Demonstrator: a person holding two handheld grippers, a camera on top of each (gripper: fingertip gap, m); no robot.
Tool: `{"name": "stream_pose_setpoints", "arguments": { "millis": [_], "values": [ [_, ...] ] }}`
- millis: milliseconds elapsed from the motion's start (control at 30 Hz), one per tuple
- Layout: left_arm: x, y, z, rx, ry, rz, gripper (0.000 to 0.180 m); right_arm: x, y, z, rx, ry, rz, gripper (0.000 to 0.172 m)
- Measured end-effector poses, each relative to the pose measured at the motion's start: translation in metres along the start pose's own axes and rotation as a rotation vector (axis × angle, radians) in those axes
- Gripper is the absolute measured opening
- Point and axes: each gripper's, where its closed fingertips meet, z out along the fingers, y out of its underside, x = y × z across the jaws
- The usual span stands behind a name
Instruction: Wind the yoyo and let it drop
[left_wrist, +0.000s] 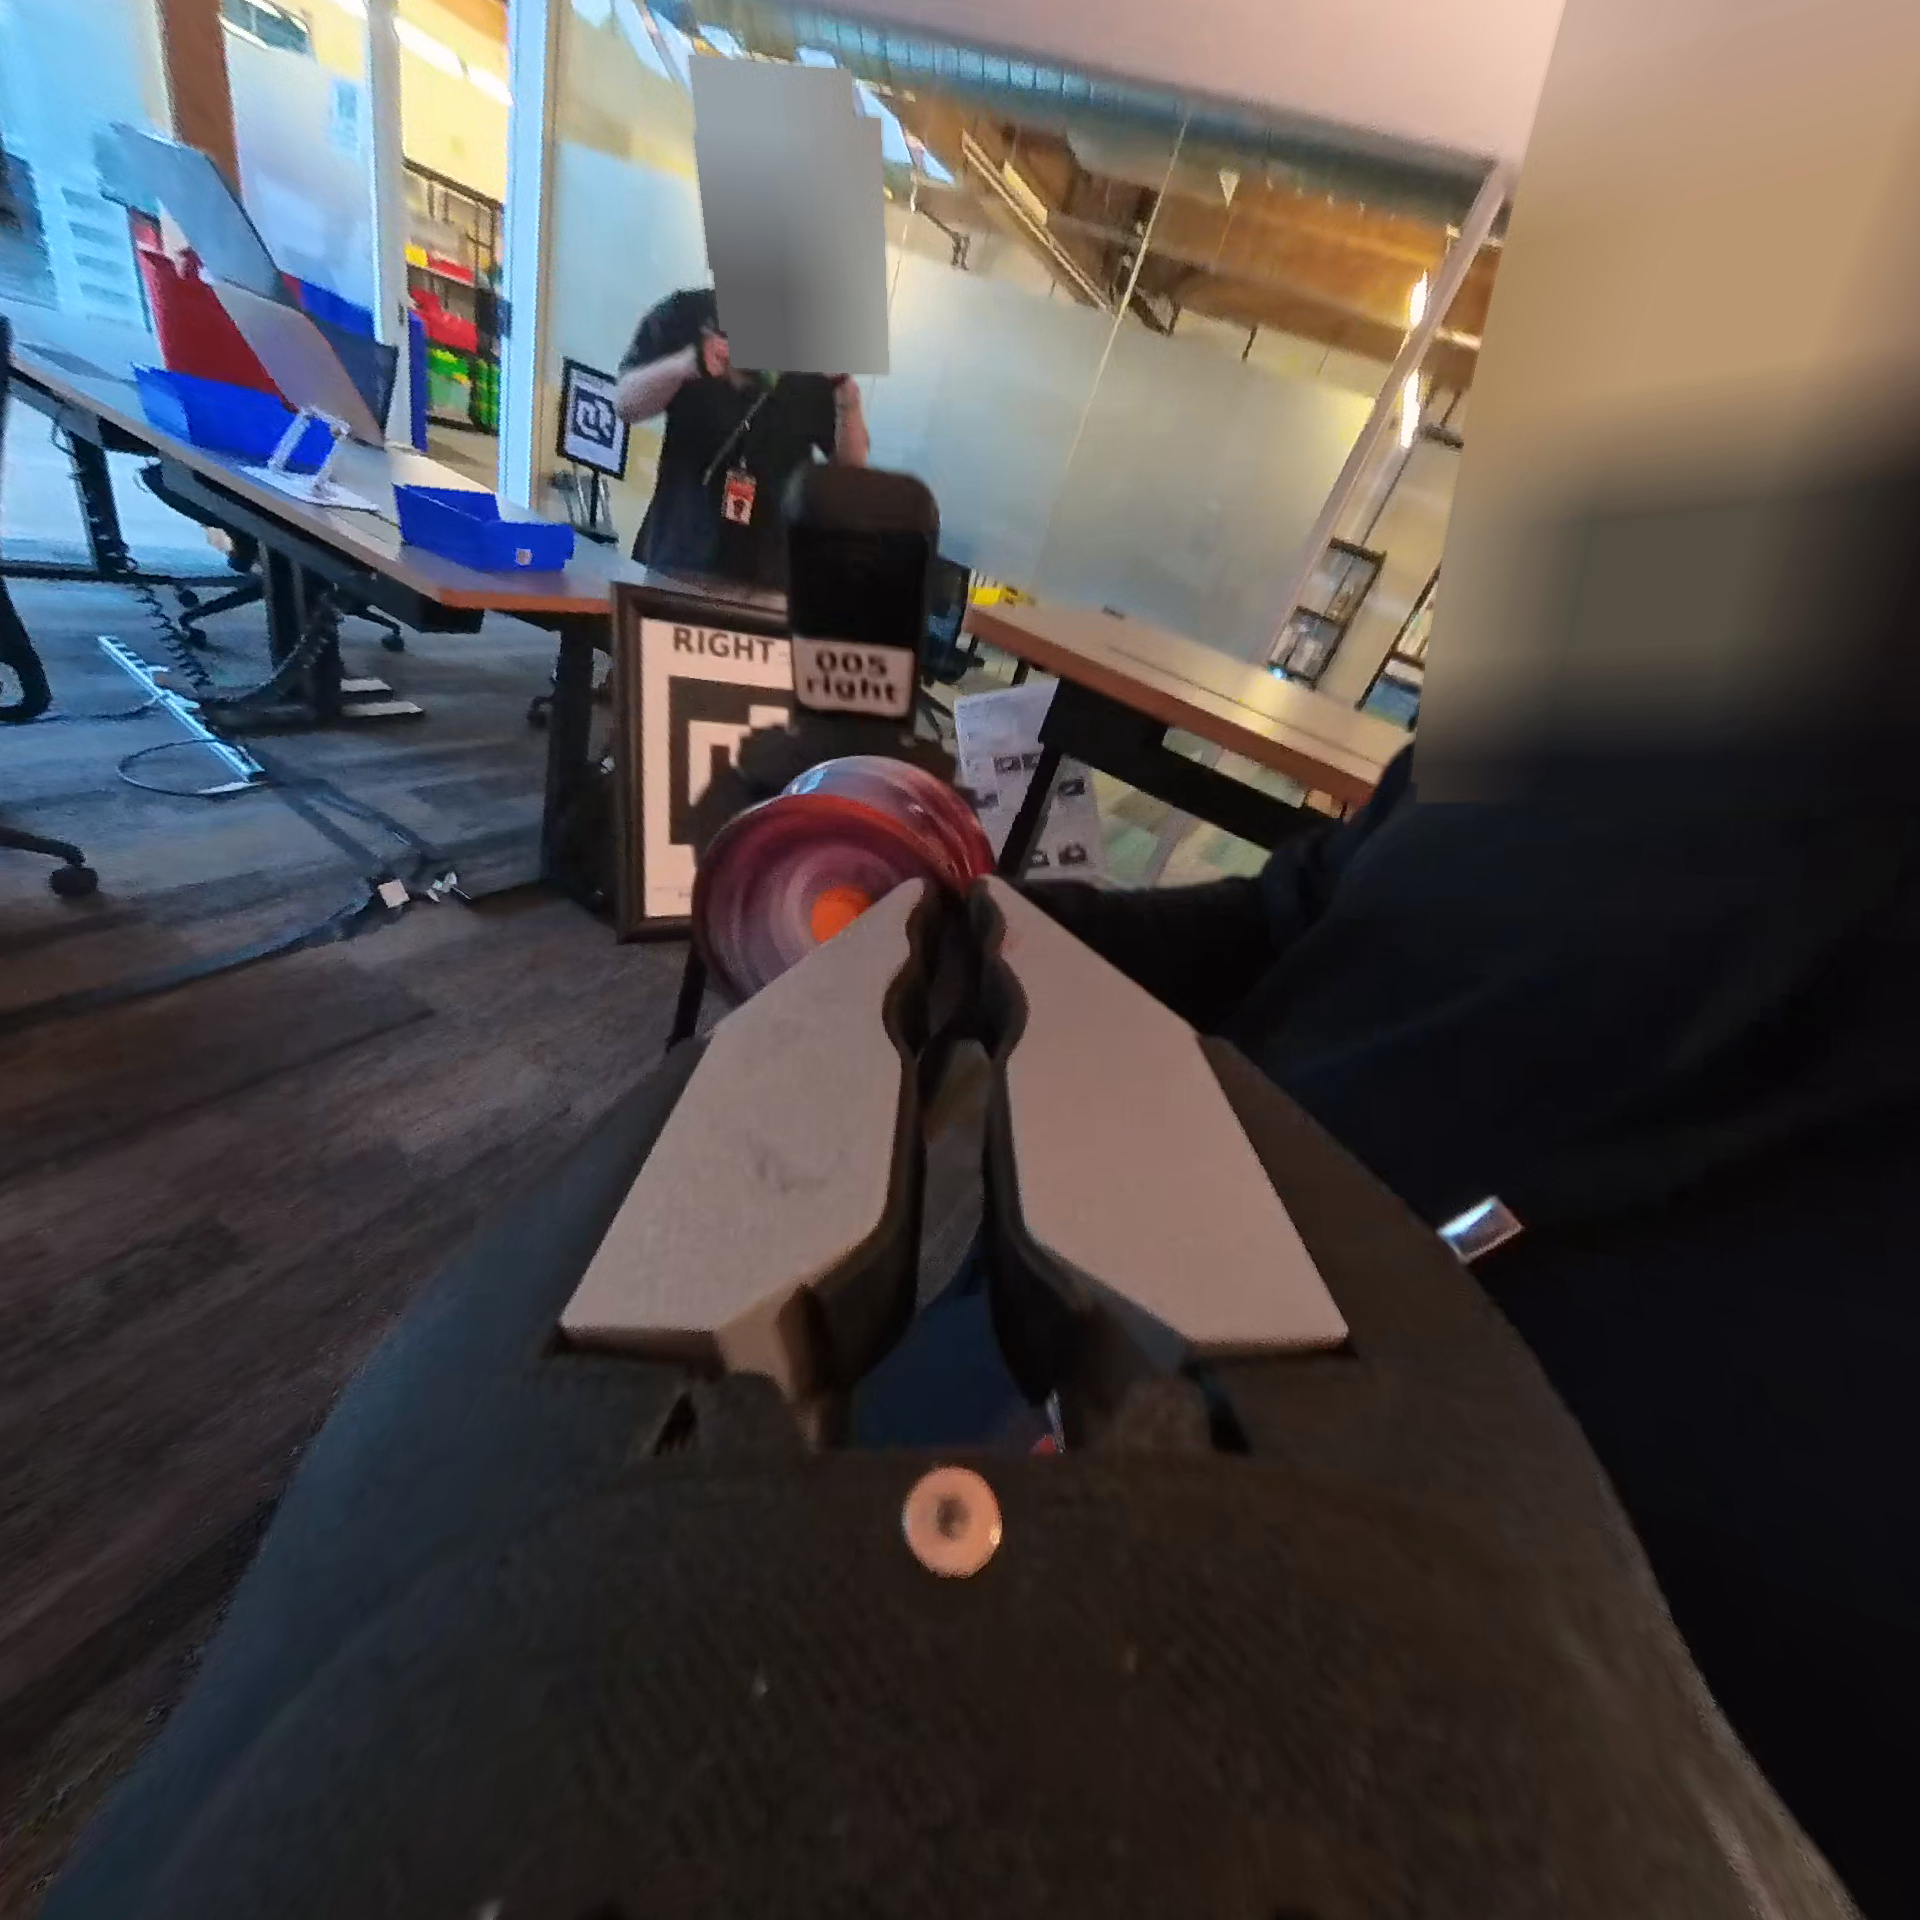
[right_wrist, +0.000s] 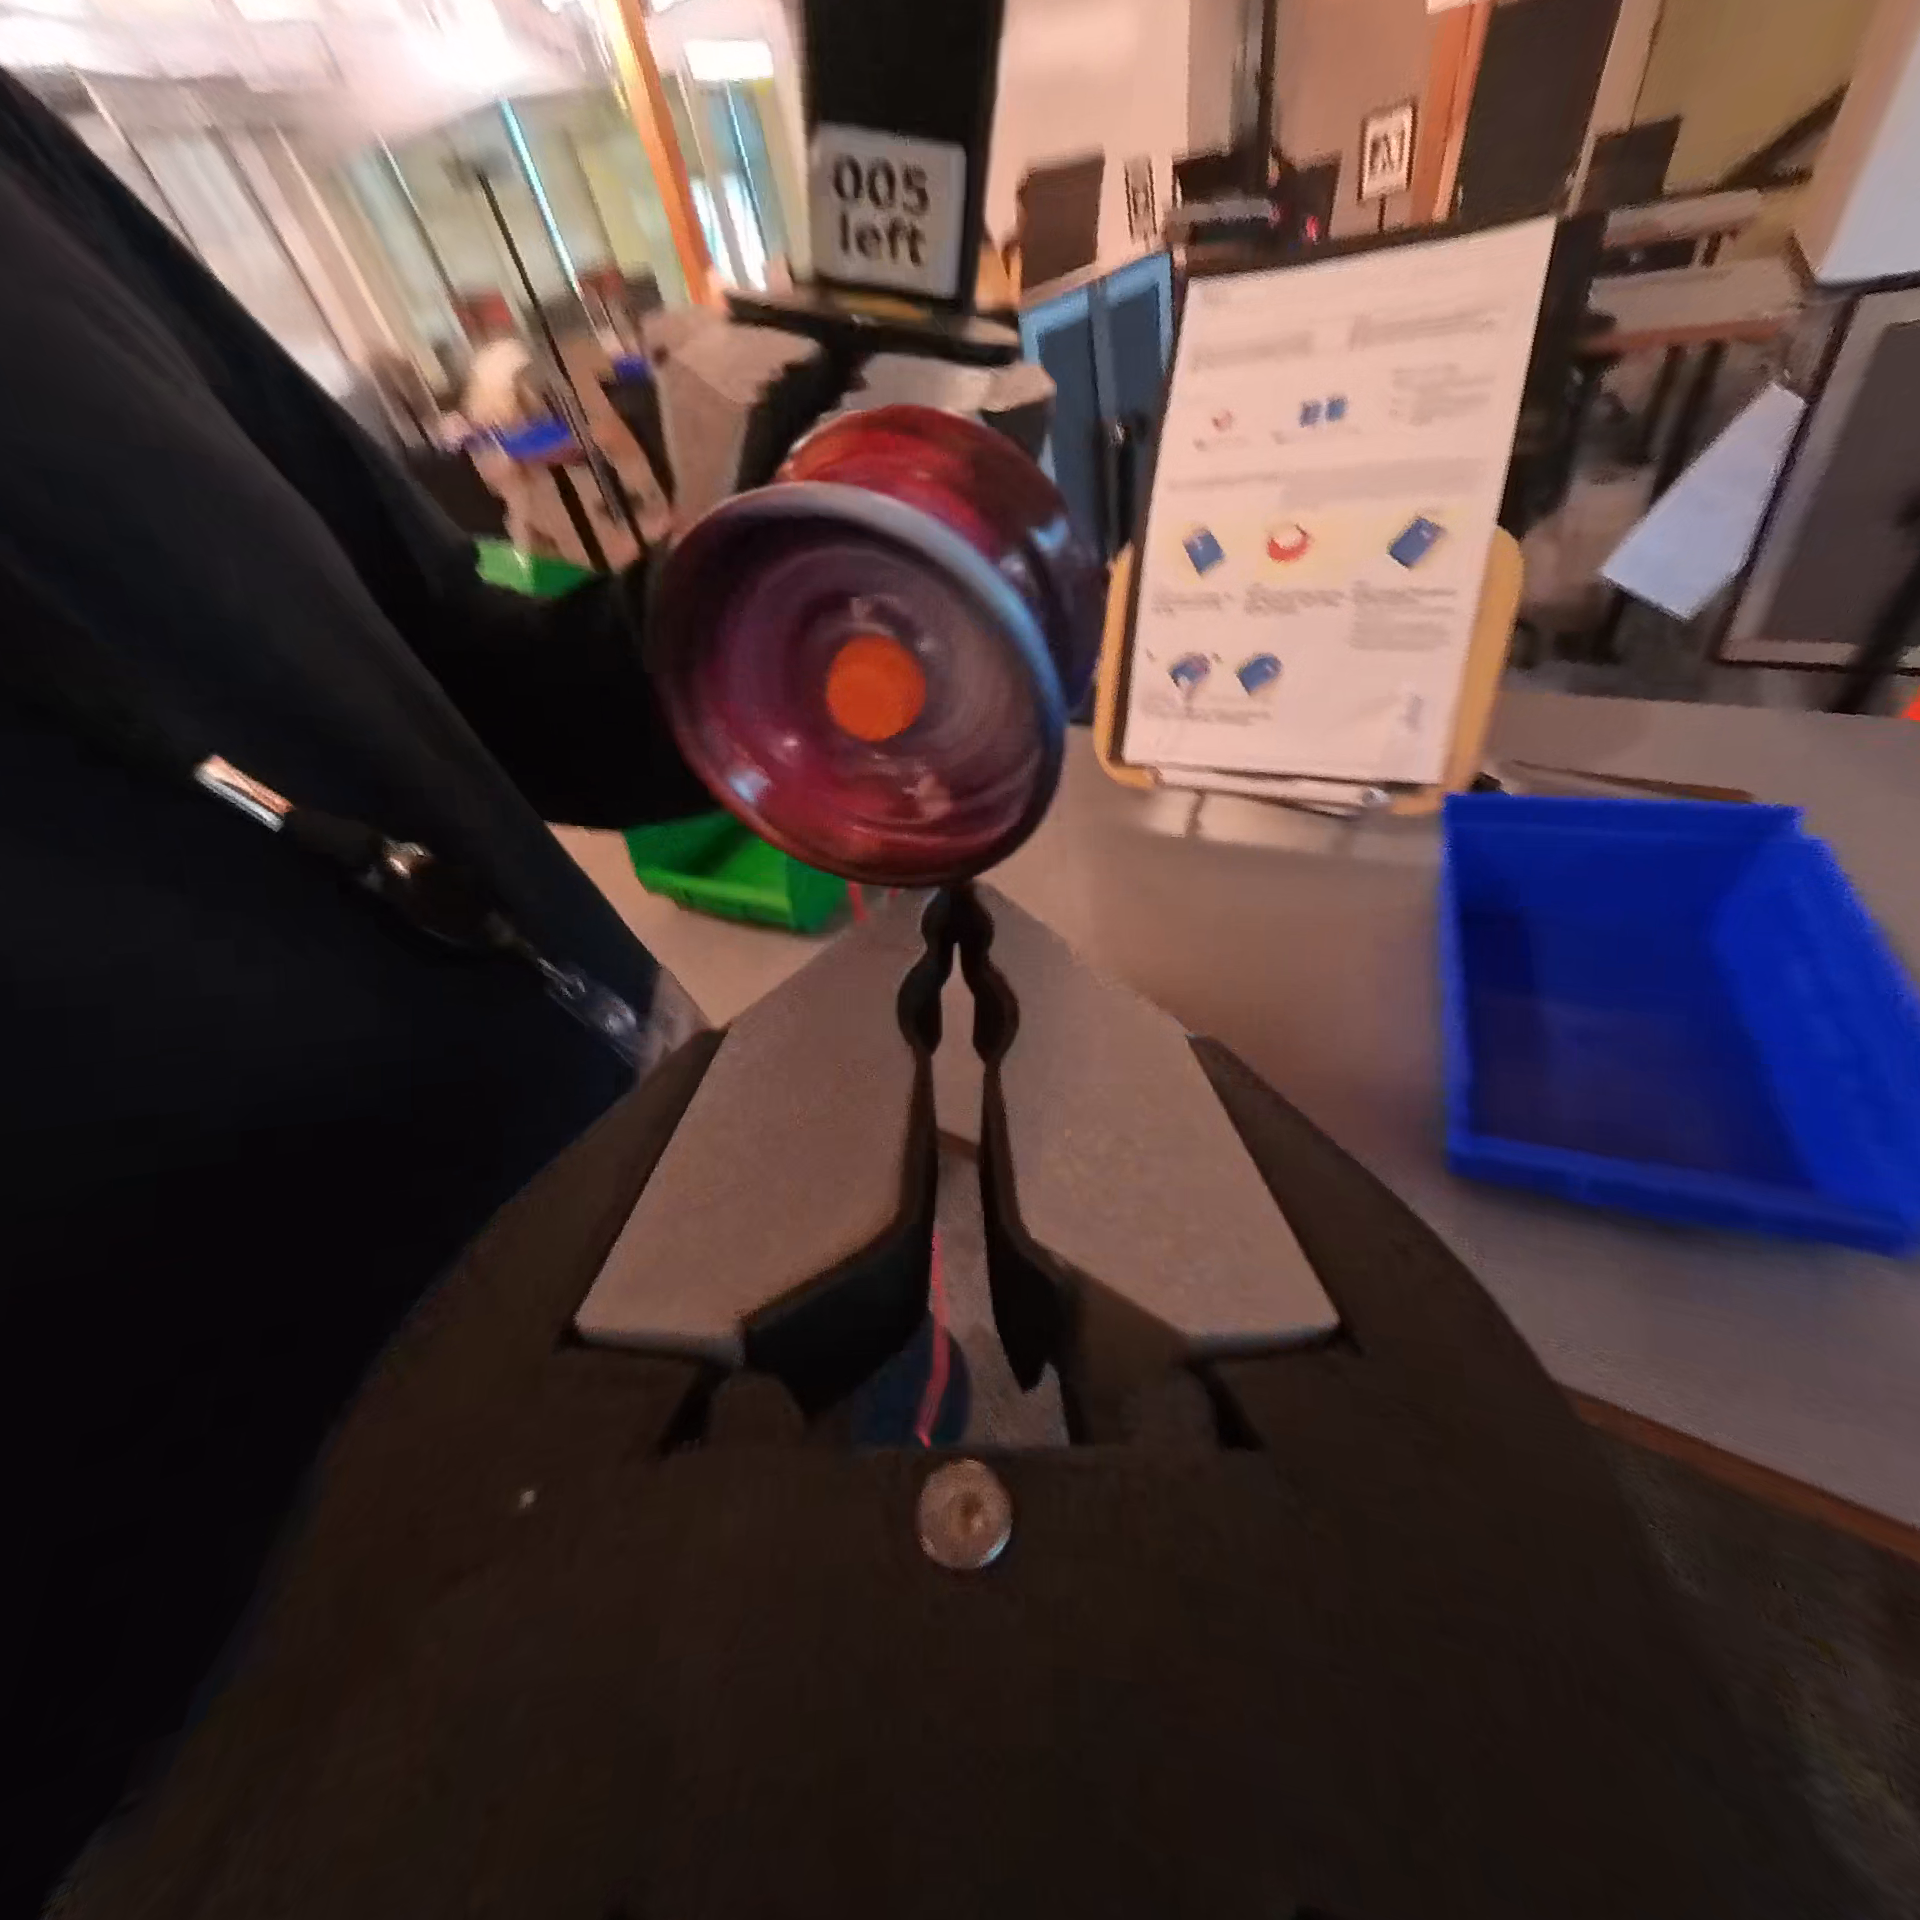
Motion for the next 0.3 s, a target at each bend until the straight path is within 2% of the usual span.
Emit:
{"name": "stream_pose_setpoints", "arguments": {
  "millis": [67,133,200,300],
  "values": [
    [-0.003,0.001,0.001,-0.002,-0.011,-0.009,0.003,-0.001,0.001,0.005,0.031,-0.008,0.044,0.0],
    [-0.012,0.01,0.002,-0.059,-0.07,0.002,0.001,0.017,0.005,0.0,0.016,0.077,0.056,0.0],
    [-0.016,0.017,0.003,-0.11,-0.106,0.04,0.0,0.034,-0.001,-0.016,0.025,0.158,0.062,0.0],
    [-0.018,0.023,0.003,-0.183,-0.144,0.109,0.001,0.036,-0.025,-0.043,0.064,0.213,-0.011,0.0]
  ]
}}
